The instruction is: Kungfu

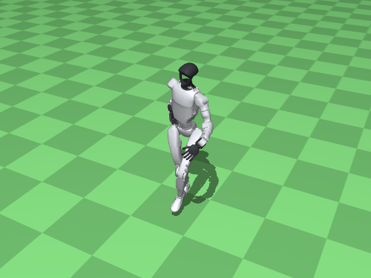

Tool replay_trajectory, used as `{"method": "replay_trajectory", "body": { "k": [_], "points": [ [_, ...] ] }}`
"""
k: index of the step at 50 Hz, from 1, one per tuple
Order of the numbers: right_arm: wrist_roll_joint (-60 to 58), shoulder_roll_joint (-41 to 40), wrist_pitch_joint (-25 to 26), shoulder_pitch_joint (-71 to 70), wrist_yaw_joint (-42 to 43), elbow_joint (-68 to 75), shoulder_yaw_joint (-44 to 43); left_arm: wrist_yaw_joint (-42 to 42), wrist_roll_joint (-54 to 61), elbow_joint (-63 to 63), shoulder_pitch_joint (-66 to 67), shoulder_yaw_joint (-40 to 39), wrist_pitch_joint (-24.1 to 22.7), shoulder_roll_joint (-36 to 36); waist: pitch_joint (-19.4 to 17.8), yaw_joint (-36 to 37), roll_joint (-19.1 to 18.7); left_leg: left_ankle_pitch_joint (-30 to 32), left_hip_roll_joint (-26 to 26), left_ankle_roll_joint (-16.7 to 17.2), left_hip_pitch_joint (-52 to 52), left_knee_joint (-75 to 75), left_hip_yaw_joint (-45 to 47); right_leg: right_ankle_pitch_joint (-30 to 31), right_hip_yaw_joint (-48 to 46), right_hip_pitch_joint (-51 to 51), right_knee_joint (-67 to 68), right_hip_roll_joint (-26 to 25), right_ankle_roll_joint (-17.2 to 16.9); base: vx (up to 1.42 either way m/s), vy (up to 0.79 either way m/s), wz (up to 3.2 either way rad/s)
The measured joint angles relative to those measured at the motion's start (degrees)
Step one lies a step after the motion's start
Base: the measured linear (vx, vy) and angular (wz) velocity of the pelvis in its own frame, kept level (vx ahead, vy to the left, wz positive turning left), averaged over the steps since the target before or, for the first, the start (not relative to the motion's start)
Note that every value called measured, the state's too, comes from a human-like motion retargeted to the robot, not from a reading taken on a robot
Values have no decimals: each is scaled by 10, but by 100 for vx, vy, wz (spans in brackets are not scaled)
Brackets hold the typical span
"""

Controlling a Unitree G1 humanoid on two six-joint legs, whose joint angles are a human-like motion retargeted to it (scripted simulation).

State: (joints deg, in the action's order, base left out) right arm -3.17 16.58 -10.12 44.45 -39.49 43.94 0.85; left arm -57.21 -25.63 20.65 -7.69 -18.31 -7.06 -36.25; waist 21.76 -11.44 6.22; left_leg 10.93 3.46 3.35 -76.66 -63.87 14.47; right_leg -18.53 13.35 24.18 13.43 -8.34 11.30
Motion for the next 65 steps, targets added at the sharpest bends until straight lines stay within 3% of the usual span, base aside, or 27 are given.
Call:
{"method": "replay_trajectory", "body": {
  "k": [3,7,9,11,12,13,15,17,18,19,20,22,25,27,28,30,35,39,42,45,47,48,50,53,57,60,65],
  "points": [
    [88,2,7,-31,46,-26,-28,82,112,-68,-129,53,3,26,-13,15,-2,68,-2,47,20,162,-57,-5,34,-25,7,-2,-8,38,26,-173],
    [204,27,7,-134,85,-72,-25,155,240,-128,-221,105,-17,64,-28,51,-19,142,52,99,84,327,-149,-4,94,-42,25,11,-23,34,54,-294],
    [249,38,6,-217,100,-82,3,170,307,-149,-229,121,-24,88,-36,77,-21,179,54,116,143,371,-203,-11,131,-25,60,49,-46,41,112,-392],
    [287,38,2,-314,106,-83,41,170,365,-165,-225,137,-21,120,-52,112,-22,191,38,117,207,366,-187,-29,176,11,114,113,-98,31,166,-424],
    [303,31,-1,-360,105,-84,62,164,388,-170,-222,147,-20,141,-60,128,-20,163,32,117,241,375,-177,-35,196,38,143,137,-127,19,128,-399],
    [318,21,-3,-405,102,-82,86,157,409,-174,-220,161,-21,168,-64,139,-8,82,38,117,281,421,-187,-35,212,76,179,147,-153,8,79,-398],
    [355,-16,-6,-485,81,-80,135,137,434,-162,-216,200,-28,219,-80,174,-5,-86,110,71,294,386,-80,-14,213,167,268,127,-212,-16,58,-381],
    [393,-66,-6,-545,36,-77,189,96,434,-110,-211,237,-36,278,-80,150,-50,-135,145,69,202,259,-96,34,72,276,347,140,-263,-32,77,-268],
    [409,-102,-8,-577,7,-65,222,67,428,-70,-210,239,-38,301,-63,141,-49,-147,170,64,152,233,-64,52,-1,363,390,149,-263,-54,45,-263],
    [431,-133,-7,-602,-13,-52,245,40,429,-28,-207,257,-33,325,-71,137,-68,-160,194,63,112,200,-66,65,-88,407,418,157,-263,-75,29,-233],
    [456,-162,-5,-623,-29,-38,262,14,433,14,-204,284,-25,349,-90,134,-97,-174,217,65,78,165,-85,75,-182,430,439,164,-263,-75,57,-185],
    [492,-196,8,-633,-59,-15,266,-11,456,114,-201,323,7,416,-127,154,-116,-226,235,39,51,88,-60,59,-261,443,441,203,-257,-44,88,-137],
    [544,-223,-26,-622,-59,2,290,11,526,193,-191,368,34,481,-132,128,-73,-276,192,4,44,32,41,-19,-239,517,453,314,-193,-9,55,14],
    [546,-218,-41,-607,-55,5,307,25,518,185,-172,384,23,488,-124,96,-57,-279,157,4,36,25,58,-8,-162,566,460,315,-226,0,32,39],
    [535,-207,-47,-606,-51,4,314,28,507,176,-168,388,17,485,-131,88,-71,-275,151,7,30,21,38,-3,-159,573,466,291,-223,-1,41,-42],
    [487,-167,-70,-618,-36,0,328,39,492,157,-174,388,17,472,-136,83,-83,-275,151,17,25,10,19,29,-180,573,446,301,-214,-1,42,-111],
    [362,-67,-129,-662,25,-37,353,42,551,108,-225,358,72,405,-130,78,-62,-258,116,49,67,37,17,71,-132,547,367,278,-212,8,34,-90],
    [334,4,-163,-703,56,-123,376,39,551,85,-249,326,101,353,-124,75,-43,-246,88,51,125,89,26,123,-123,476,265,285,-207,15,35,-46],
    [339,78,-149,-747,69,-235,392,38,530,104,-248,298,99,320,-117,69,-32,-233,71,38,186,145,47,175,-106,404,190,282,-201,20,39,-16],
    [389,175,-95,-805,87,-393,406,30,491,184,-241,261,96,299,-107,60,-32,-222,60,5,254,210,70,297,-104,336,138,286,-188,32,22,9],
    [441,220,-66,-857,111,-469,403,50,506,243,-227,240,112,302,-97,46,-50,-206,58,-14,299,266,74,409,-142,313,141,288,-188,25,27,34],
    [470,241,-51,-892,122,-503,398,56,526,268,-219,230,115,306,-89,40,-63,-194,64,-20,318,296,79,429,-160,316,164,277,-180,17,29,9],
    [517,280,-16,-976,151,-557,381,52,561,301,-201,215,135,309,-70,35,-89,-167,79,-31,346,359,105,376,-196,353,279,241,-206,15,21,-24],
    [554,306,12,-1101,185,-543,327,18,540,311,-158,252,158,309,-44,27,-123,-129,89,-39,380,445,122,201,-265,433,562,218,-260,9,9,9],
    [603,327,36,-1231,181,-439,250,-9,460,310,-84,335,146,309,-6,4,-147,-94,81,-55,393,522,86,-5,-373,512,885,218,-260,22,-17,59],
    [611,342,45,-1305,163,-366,205,-44,412,312,-30,369,158,321,6,-6,-162,-77,99,-59,392,545,58,-73,-444,563,1010,163,-263,14,-19,30],
    [587,335,43,-1359,149,-302,169,-113,397,342,18,362,196,340,28,-31,-167,-72,111,-40,389,548,30,-98,-476,620,1023,109,-263,21,-15,47]
  ]
}}
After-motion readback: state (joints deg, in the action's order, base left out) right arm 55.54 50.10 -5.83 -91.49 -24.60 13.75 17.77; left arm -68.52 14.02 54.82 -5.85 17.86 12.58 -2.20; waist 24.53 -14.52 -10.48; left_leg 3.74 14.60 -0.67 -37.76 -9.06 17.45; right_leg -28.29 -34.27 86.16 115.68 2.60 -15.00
